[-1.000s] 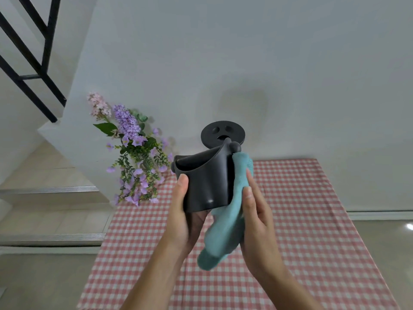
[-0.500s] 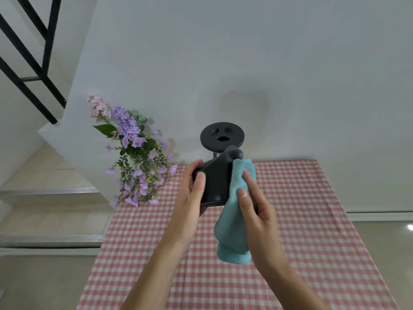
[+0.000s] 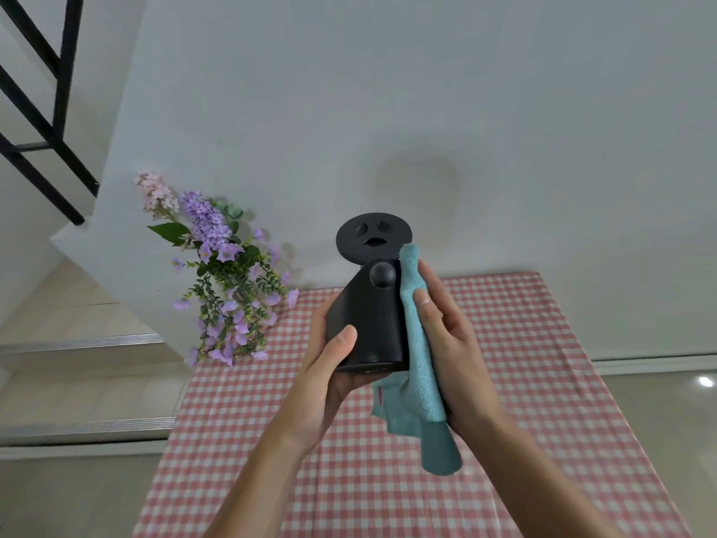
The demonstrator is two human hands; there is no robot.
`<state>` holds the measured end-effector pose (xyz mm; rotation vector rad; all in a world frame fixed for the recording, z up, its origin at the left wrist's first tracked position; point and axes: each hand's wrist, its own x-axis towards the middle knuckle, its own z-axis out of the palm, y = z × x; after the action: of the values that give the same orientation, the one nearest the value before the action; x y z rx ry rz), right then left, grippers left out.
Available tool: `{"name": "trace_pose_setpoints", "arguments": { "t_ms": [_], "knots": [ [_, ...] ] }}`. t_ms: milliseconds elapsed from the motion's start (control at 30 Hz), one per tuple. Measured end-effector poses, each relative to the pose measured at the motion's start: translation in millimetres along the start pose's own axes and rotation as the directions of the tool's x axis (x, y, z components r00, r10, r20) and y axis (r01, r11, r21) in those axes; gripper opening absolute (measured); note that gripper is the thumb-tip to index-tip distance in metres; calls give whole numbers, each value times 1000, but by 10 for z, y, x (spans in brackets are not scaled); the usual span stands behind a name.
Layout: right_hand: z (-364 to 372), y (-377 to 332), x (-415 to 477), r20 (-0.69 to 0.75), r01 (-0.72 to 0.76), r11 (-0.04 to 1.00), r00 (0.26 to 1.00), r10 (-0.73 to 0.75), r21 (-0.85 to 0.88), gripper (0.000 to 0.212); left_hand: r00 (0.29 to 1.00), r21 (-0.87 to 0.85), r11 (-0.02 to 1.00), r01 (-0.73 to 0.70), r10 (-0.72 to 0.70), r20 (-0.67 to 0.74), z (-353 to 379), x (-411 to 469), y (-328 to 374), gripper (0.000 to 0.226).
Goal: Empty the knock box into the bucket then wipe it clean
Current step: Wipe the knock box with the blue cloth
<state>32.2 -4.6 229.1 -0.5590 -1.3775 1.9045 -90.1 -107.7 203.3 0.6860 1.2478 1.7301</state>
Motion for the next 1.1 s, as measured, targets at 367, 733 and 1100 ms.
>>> {"name": "trace_pose_setpoints", "arguments": {
  "t_ms": [367,733,1100],
  "knots": [
    [47,-18,49,15,-28,986,1000,26,163,36,999,-178,983,52,-52,3,36,-56,-9,90],
    [4,250,-153,-55,-118,965,989,134,236,35,997,-76,997,-3,-3,-71,-11,-13,6,93],
    [-531,-38,24,192,-294,952,943,273,87,34,970,461,854,-241,192,152,-82,-117,89,96]
  ]
}}
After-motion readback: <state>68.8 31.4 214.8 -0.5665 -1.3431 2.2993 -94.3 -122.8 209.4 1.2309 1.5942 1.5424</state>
